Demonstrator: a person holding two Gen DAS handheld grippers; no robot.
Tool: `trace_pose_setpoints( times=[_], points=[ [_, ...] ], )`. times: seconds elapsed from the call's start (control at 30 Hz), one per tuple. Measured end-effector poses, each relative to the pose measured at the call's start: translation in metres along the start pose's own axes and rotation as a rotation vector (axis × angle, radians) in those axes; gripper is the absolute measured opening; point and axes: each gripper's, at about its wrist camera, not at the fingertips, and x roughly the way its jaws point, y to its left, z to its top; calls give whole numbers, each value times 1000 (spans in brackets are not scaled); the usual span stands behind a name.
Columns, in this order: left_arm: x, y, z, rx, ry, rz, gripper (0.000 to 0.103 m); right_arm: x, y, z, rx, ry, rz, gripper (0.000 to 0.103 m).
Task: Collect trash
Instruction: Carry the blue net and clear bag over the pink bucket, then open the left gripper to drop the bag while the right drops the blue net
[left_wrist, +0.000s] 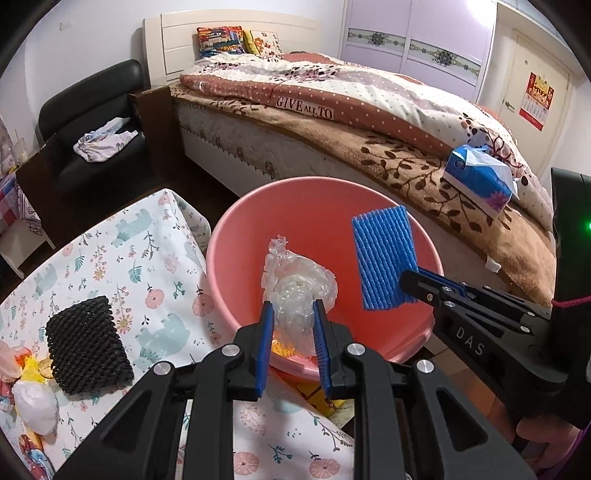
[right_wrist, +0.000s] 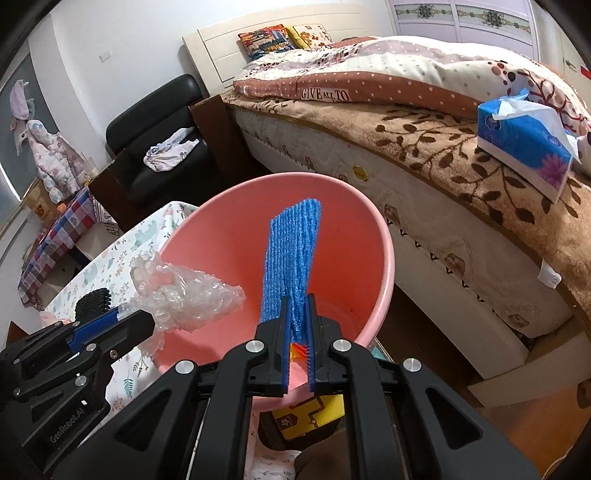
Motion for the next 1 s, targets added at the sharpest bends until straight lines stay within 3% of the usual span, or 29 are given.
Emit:
trace_pose_setpoints(
  times=[0.43, 0.57, 0.9, 1.0],
  points=[
    [7, 1, -5, -1, 14, -4, 27, 6, 0, 0, 3, 12, -11, 7],
    [4, 3, -5, -15, 10, -8, 42, 7, 0, -1, 8, 15, -13, 7],
    [-8, 7, -5, -29, -21, -5, 45, 10, 1, 0, 13, 43, -5, 8],
    [-11, 9, -6, -30, -28, -2, 45, 9, 4, 0, 2, 39, -7, 18]
  ],
)
